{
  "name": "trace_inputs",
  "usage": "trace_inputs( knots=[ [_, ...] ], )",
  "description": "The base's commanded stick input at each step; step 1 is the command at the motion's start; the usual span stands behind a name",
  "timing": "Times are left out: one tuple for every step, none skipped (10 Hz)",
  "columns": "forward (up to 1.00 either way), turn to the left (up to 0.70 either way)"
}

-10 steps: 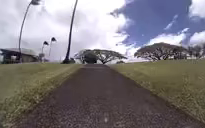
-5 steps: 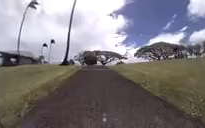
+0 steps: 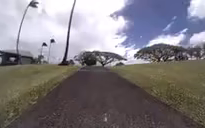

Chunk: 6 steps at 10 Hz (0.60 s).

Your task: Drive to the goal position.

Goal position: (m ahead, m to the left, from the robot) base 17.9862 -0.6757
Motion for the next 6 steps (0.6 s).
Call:
trace_inputs(
  knots=[
    [0.70,0.00],
    [0.70,0.00],
    [0.70,0.00],
    [0.70,-0.07],
    [0.70,-0.12],
    [0.70,-0.12]
  ],
)
